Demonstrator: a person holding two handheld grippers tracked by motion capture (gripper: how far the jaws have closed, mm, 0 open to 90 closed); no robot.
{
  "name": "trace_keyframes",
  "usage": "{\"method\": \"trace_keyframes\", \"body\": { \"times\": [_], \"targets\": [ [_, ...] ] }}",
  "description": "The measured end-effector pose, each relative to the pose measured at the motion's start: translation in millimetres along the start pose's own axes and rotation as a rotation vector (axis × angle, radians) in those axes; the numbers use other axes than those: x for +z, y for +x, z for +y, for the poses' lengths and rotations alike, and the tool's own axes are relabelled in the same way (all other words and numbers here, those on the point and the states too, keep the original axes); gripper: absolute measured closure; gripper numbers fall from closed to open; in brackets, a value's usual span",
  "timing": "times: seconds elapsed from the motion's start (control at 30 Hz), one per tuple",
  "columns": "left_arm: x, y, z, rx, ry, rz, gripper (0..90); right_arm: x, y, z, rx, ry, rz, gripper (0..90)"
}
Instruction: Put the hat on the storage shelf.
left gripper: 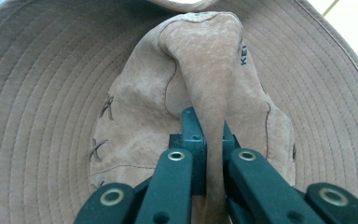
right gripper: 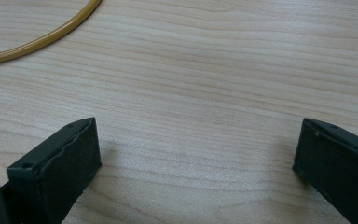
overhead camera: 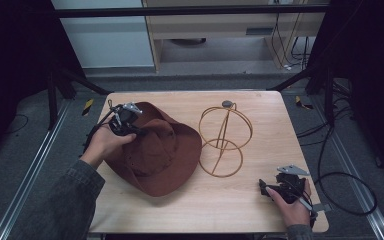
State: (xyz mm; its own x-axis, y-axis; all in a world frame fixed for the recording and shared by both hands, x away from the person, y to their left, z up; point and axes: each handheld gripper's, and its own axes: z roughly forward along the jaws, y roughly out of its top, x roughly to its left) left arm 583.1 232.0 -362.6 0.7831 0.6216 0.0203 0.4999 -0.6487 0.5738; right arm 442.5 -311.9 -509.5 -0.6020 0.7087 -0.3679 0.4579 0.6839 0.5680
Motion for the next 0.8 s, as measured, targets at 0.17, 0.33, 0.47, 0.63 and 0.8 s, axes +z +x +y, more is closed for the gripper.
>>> {"method": "trace_keyframes", "body": {
  "times": [0.17, 0.33, 0.47, 0.63, 0.8],
  "targets": [
    [-5.1, -0.9, -2.0, 0.004, -0.005, -0.004, 88.5, 0.0, 0.0, 0.0, 0.000, 0.000, 0.000, 0.6],
    [-8.0, -2.3, -2.6, 0.011, -0.004, -0.013, 88.5, 0.0, 0.0, 0.0, 0.000, 0.000, 0.000, 0.6],
    [-13.4, -1.6, -4.5, 0.009, -0.017, -0.006, 88.5, 0.0, 0.1, 0.0, 0.001, 0.000, 0.000, 0.6],
    [-25.4, -2.4, -9.8, 0.015, -0.026, 0.000, 88.5, 0.0, 0.0, 0.0, 0.000, 0.000, 0.000, 0.6],
    [-37.6, -3.3, -13.2, 0.017, -0.032, 0.008, 88.5, 0.0, 0.0, 0.0, 0.000, 0.000, 0.000, 0.6]
  ]
}}
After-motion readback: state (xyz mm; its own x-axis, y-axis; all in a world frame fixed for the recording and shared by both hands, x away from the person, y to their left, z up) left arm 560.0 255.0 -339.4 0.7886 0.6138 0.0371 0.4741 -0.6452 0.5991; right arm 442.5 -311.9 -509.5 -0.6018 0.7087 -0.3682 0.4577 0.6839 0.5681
